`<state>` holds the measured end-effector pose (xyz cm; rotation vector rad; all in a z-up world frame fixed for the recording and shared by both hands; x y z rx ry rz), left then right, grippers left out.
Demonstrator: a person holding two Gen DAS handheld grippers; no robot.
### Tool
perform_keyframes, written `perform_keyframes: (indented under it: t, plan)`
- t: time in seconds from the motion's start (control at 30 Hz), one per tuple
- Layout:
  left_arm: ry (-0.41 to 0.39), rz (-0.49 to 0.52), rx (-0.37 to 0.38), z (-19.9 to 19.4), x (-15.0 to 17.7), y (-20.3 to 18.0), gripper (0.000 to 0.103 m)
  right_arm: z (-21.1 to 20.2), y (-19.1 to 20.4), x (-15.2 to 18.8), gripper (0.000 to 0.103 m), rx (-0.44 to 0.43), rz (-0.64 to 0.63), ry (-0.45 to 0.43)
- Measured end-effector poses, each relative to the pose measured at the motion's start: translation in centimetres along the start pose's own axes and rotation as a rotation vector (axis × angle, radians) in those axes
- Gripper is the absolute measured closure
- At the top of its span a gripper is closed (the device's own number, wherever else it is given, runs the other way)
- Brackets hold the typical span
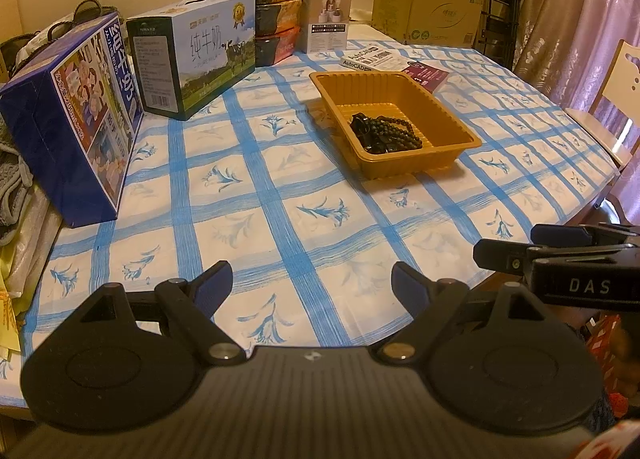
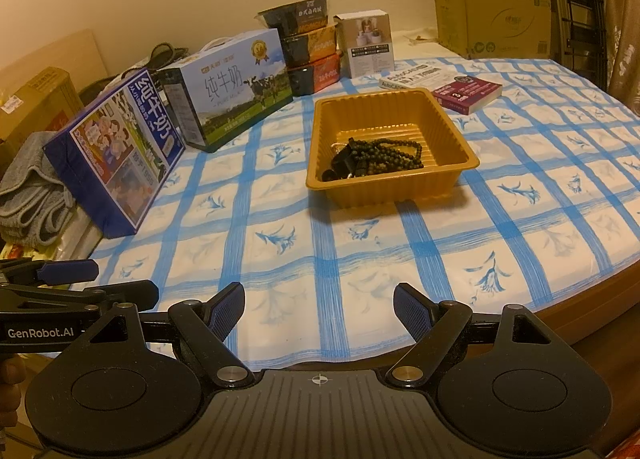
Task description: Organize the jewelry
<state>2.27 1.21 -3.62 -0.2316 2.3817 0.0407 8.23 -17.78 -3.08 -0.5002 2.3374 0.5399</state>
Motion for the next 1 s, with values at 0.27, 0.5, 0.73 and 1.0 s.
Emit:
perform_keyframes:
  t: [0.27,0.5,0.73,1.0]
  plan:
    - [-0.001,0.001,0.000,-0.04,-0.04,-0.08,0.018,-0.03,-0.03,-0.10,0.022,0.001,0.002,-0.002]
    - [-0.003,0.003,0.002,-0.08,-0.17,-0.23,0.018,-0.07,-0.04,-0.12,0.022,0.000,0.002,-0.003]
    - [-0.006,0.007,0.003,-0.14,-0.65,-0.39,0.018,-0.18,-0.04,-0.29,0.022,0.001,0.003,-0.005]
    - [-0.014,0.013,0.005,-0.45,-0.82,-0.39,0.018,-0.45,-0.14,-0.74,0.022,0.003,0.005,-0.014]
Point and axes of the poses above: each gripper's, at about its wrist camera, not at the fingertips, and z roughly the way its jaws point, y to its left, x to its underside, the point moved 3 cm from there along z, roughly the way its jaws point, and after that the axes turned 2 degrees about -x, right-handed, at the moved point
